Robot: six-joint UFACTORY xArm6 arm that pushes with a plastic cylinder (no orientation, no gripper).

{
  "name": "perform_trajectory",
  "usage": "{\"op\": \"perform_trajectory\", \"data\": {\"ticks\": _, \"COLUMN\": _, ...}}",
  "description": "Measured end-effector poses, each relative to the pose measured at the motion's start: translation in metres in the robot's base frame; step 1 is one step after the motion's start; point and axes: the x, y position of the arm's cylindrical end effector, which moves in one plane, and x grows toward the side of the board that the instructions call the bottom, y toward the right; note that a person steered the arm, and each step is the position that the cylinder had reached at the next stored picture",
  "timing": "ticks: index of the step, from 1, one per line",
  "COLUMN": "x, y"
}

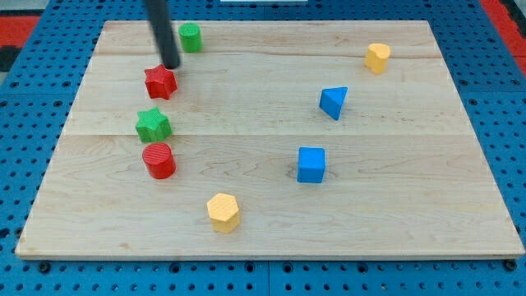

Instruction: Place the green circle diagonally top left to the red star

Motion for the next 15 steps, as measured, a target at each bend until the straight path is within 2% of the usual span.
{"op": "perform_trajectory", "data": {"ticks": 1, "x": 0.0, "y": 0.083}}
{"op": "perform_trajectory", "data": {"ticks": 5, "x": 0.001, "y": 0.087}}
{"op": "perform_trajectory", "data": {"ticks": 8, "x": 0.021, "y": -0.036}}
{"op": "perform_trajectory", "data": {"ticks": 9, "x": 0.014, "y": 0.046}}
{"op": "perform_trajectory", "data": {"ticks": 10, "x": -0.046, "y": 0.098}}
{"op": "perform_trajectory", "data": {"ticks": 11, "x": -0.086, "y": 0.077}}
{"op": "perform_trajectory", "data": {"ticks": 12, "x": -0.097, "y": -0.002}}
{"op": "perform_trajectory", "data": {"ticks": 13, "x": -0.074, "y": -0.083}}
{"op": "perform_trajectory", "data": {"ticks": 14, "x": -0.074, "y": -0.078}}
{"op": "perform_trajectory", "data": {"ticks": 15, "x": -0.074, "y": -0.02}}
